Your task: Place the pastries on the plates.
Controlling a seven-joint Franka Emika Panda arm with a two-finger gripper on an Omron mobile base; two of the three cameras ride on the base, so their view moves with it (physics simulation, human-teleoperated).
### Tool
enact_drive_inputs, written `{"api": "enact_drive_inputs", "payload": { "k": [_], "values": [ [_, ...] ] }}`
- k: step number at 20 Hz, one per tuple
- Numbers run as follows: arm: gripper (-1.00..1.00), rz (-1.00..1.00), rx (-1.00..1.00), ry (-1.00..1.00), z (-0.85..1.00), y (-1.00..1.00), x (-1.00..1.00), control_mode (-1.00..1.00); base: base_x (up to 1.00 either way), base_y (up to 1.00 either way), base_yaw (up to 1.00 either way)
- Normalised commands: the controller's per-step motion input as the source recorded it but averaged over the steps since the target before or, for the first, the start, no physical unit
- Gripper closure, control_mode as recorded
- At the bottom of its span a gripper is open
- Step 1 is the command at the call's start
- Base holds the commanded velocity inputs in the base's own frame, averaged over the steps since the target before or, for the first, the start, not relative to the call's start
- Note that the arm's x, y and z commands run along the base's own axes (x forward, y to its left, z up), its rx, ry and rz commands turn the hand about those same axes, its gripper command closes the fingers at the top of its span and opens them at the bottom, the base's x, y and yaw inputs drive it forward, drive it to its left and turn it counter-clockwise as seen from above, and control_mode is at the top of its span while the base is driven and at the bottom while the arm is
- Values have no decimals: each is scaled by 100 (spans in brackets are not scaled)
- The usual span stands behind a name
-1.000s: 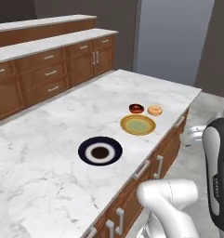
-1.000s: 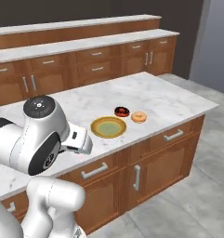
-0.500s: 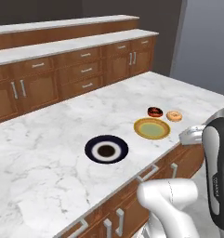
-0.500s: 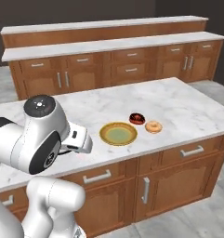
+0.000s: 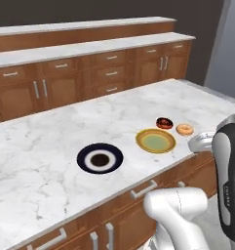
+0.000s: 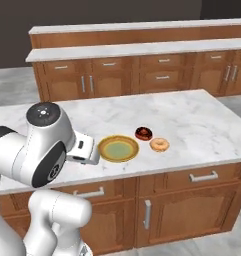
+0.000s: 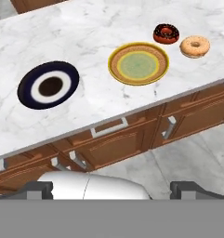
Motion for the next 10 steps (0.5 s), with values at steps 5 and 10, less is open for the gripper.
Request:
{"api": "enact_drive_inputs", "payload": {
  "k": [5, 10],
  "values": [
    [-100, 0, 0, 0, 0, 0, 0, 100, 25, -5, 28],
    [-100, 0, 0, 0, 0, 0, 0, 100, 23, 13, 29]
  ]
}}
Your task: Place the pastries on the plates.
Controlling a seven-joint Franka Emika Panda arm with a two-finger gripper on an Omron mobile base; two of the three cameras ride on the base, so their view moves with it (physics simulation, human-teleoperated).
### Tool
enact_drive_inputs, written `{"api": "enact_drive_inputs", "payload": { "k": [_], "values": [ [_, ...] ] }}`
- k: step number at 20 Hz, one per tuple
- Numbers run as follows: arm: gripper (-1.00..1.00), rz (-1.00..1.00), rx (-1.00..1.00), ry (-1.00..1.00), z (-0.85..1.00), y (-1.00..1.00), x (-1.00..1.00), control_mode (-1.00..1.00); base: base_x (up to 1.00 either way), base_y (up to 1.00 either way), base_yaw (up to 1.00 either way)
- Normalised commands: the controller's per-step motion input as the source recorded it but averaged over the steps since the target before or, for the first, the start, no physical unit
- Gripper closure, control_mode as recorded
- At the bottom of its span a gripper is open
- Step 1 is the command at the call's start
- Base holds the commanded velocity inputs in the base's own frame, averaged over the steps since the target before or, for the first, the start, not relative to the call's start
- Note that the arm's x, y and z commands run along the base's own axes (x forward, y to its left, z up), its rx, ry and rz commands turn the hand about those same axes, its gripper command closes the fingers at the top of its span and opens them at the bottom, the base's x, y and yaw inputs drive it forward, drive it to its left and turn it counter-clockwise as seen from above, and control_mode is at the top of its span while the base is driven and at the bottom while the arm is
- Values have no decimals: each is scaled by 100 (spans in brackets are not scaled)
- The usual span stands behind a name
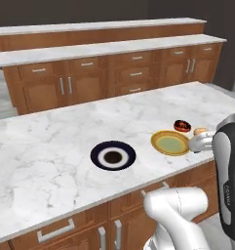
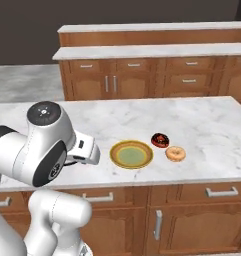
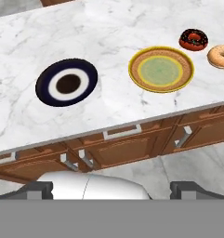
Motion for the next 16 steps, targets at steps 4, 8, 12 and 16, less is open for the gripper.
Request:
{"api": "enact_drive_inputs", "payload": {
  "k": [4, 8, 12, 16],
  "values": [
    [-100, 0, 0, 0, 0, 0, 0, 100, 24, -1, 35],
    [-100, 0, 0, 0, 0, 0, 0, 100, 10, -36, 38],
    [-100, 0, 0, 0, 0, 0, 0, 100, 0, -62, 34],
    [-100, 0, 0, 0, 0, 0, 0, 100, 0, -59, 32]
  ]
}}
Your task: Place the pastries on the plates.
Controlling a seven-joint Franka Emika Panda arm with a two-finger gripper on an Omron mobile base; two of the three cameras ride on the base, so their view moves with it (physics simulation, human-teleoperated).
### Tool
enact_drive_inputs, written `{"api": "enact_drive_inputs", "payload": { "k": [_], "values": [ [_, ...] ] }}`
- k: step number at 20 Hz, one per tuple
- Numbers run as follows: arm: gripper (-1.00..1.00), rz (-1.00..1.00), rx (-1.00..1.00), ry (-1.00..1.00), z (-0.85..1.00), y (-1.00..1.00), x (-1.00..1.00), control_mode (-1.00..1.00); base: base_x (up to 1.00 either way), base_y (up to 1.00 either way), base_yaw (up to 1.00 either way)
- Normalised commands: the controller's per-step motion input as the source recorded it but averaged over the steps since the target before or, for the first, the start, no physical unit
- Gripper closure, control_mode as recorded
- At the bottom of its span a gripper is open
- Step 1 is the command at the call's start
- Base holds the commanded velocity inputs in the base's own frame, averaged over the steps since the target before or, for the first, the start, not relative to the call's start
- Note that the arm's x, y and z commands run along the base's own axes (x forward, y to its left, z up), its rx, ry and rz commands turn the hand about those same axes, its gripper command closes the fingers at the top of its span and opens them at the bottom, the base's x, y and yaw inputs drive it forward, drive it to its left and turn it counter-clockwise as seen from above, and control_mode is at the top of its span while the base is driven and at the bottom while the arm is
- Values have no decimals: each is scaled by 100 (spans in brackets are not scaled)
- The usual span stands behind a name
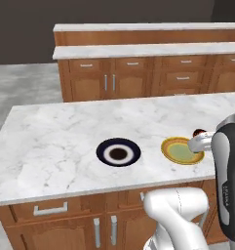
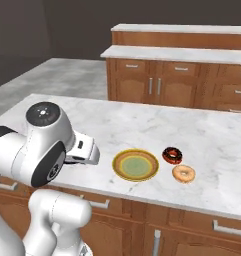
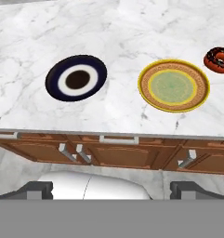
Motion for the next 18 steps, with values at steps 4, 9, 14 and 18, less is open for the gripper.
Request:
{"api": "enact_drive_inputs", "payload": {
  "k": [4, 9, 14, 18],
  "values": [
    [-100, 0, 0, 0, 0, 0, 0, 100, 12, -36, 18],
    [-100, 0, 0, 0, 0, 0, 0, 100, 4, -1, 1],
    [-100, 0, 0, 0, 0, 0, 0, 100, 28, 0, -14],
    [-100, 0, 0, 0, 0, 0, 0, 100, 29, 0, -29]
  ]
}}
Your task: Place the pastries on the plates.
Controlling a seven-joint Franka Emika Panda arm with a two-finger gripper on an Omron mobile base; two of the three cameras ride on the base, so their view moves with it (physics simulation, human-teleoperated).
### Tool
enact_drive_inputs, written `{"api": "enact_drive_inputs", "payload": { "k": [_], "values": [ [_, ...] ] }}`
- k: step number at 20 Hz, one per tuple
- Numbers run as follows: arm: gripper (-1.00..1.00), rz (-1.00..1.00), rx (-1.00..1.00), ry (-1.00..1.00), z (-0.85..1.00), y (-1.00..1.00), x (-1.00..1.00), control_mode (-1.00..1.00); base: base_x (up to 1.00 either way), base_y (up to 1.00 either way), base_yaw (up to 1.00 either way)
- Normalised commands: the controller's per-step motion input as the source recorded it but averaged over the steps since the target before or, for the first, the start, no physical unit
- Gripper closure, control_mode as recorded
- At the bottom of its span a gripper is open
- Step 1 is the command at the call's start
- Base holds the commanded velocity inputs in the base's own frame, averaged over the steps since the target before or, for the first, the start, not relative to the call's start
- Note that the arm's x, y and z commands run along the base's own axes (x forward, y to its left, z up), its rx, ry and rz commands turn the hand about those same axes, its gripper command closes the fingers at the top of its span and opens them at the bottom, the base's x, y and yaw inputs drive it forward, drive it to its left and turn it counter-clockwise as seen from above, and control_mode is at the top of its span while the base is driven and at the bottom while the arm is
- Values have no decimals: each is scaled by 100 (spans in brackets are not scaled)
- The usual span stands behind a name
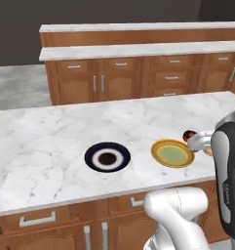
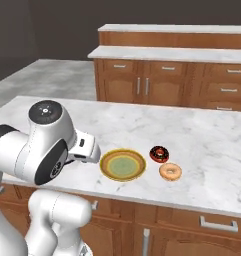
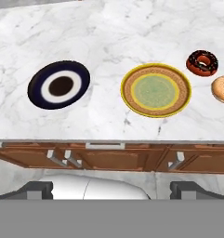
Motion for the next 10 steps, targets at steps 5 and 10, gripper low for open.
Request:
{"api": "enact_drive_inputs", "payload": {
  "k": [5, 10],
  "values": [
    [-100, 0, 0, 0, 0, 0, 0, 100, 26, 0, -32],
    [-100, 0, 0, 0, 0, 0, 0, 100, 37, 2, -22]
  ]
}}
